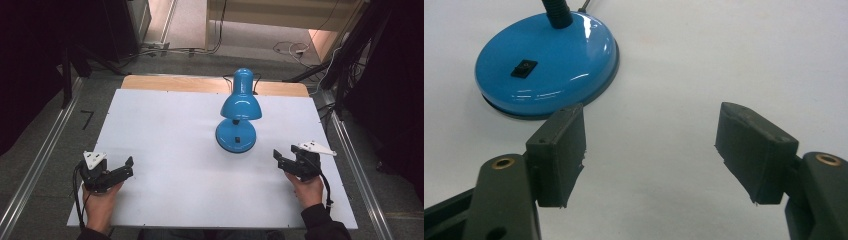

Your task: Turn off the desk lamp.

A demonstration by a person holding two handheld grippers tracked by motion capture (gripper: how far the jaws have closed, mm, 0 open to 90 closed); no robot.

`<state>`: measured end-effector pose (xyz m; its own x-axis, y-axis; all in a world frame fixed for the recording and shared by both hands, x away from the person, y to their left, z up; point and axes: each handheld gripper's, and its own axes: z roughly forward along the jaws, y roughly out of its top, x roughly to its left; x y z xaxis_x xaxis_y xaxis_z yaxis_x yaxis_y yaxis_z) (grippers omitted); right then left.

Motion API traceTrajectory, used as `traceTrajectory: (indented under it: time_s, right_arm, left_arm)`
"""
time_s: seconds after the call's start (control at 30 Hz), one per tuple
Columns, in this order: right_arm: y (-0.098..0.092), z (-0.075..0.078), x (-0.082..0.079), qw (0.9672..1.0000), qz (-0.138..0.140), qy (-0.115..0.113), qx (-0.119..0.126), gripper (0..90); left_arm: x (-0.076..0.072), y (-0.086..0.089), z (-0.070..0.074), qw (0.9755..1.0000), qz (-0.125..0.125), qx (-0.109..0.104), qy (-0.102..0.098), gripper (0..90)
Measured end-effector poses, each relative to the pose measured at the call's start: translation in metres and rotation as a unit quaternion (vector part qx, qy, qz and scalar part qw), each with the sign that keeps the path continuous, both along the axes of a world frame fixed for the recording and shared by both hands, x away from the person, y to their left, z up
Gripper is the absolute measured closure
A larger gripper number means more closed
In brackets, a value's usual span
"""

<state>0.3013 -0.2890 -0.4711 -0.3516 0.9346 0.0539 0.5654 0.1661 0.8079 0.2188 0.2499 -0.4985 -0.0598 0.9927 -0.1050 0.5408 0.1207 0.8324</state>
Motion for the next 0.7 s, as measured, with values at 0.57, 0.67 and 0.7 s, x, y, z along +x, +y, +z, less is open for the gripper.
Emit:
traceTrajectory:
  time_s: [0.57,0.67,0.7]
  right_arm:
    - [-0.017,-0.001,-0.010,0.9999,-0.012,0.000,0.001,26.9]
    - [-0.020,-0.001,-0.011,0.9999,-0.015,0.000,0.001,26.9]
    - [-0.021,-0.001,-0.011,0.9999,-0.015,0.000,0.003,26.8]
  left_arm:
    - [0.000,0.000,0.000,1.0000,0.000,-0.001,0.001,4.3]
    - [0.000,-0.001,0.000,1.0000,0.000,-0.001,0.001,4.3]
    - [0.000,-0.001,-0.001,1.0000,0.000,0.000,0.001,4.3]
